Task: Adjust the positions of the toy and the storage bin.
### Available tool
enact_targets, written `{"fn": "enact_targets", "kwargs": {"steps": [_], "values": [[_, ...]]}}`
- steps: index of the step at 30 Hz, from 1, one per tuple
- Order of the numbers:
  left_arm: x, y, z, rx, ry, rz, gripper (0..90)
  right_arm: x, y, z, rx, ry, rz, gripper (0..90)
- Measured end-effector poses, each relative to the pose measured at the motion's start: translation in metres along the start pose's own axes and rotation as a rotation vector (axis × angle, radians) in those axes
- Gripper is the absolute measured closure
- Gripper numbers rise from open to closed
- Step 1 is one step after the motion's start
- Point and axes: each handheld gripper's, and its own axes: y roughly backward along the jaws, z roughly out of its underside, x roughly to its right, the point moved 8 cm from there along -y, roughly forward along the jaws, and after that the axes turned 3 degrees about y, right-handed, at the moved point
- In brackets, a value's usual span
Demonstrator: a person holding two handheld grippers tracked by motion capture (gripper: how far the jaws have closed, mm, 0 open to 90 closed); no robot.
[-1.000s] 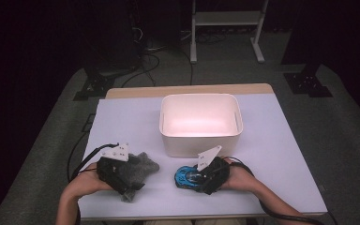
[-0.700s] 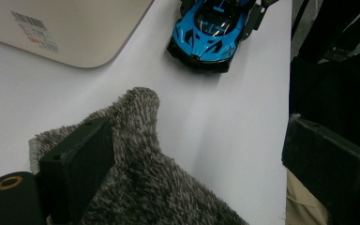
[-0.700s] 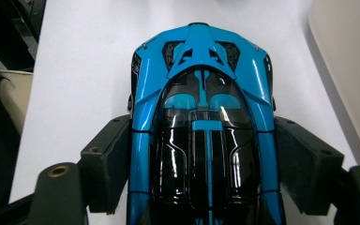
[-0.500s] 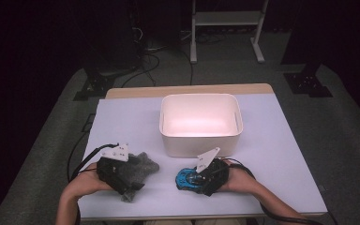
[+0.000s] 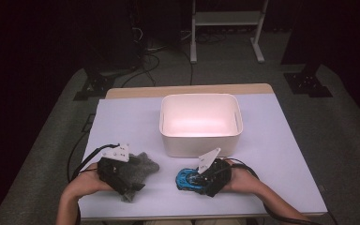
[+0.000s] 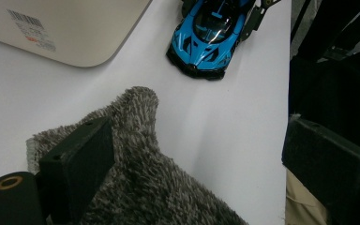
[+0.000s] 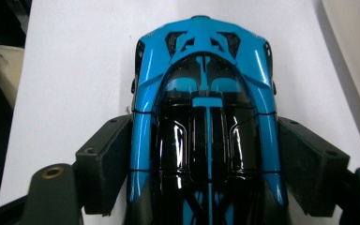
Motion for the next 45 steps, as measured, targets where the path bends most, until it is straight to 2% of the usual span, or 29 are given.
{"fn": "enact_targets", "kwargs": {"steps": [4, 11, 13, 15, 21, 26, 32, 38, 45], "values": [[0.000, 0.001, 0.000, 0.000, -0.003, -0.001, 8.8, 0.000, 0.001, 0.001, -0.010, 0.000, 0.006, 24.9], [0.000, 0.001, 0.000, 0.002, -0.001, -0.002, 8.8, -0.001, 0.003, 0.000, 0.018, -0.001, 0.033, 26.5], [0.000, 0.001, 0.000, 0.001, -0.001, -0.001, 8.8, -0.001, 0.005, -0.001, 0.033, -0.006, 0.033, 27.2], [0.000, 0.001, 0.000, -0.001, -0.002, -0.001, 8.8, -0.001, 0.005, 0.000, 0.019, 0.005, 0.034, 27.2], [0.000, 0.001, 0.000, 0.000, -0.002, -0.001, 8.7, -0.001, 0.005, -0.001, 0.019, -0.005, 0.027, 27.2], [0.000, 0.001, 0.000, 0.002, -0.002, -0.002, 8.7, -0.004, 0.008, -0.005, 0.034, 0.001, 0.016, 27.2], [-0.001, 0.002, 0.001, 0.003, -0.002, -0.007, 8.7, -0.006, 0.023, -0.016, 0.063, -0.018, 0.005, 27.2], [-0.001, 0.003, 0.001, 0.007, 0.001, -0.007, 8.7, -0.009, 0.049, -0.028, 0.096, -0.022, -0.010, 27.2], [-0.001, 0.002, 0.002, 0.009, 0.002, -0.008, 8.7, -0.011, 0.075, -0.044, 0.107, -0.003, 0.001, 27.2]]}}
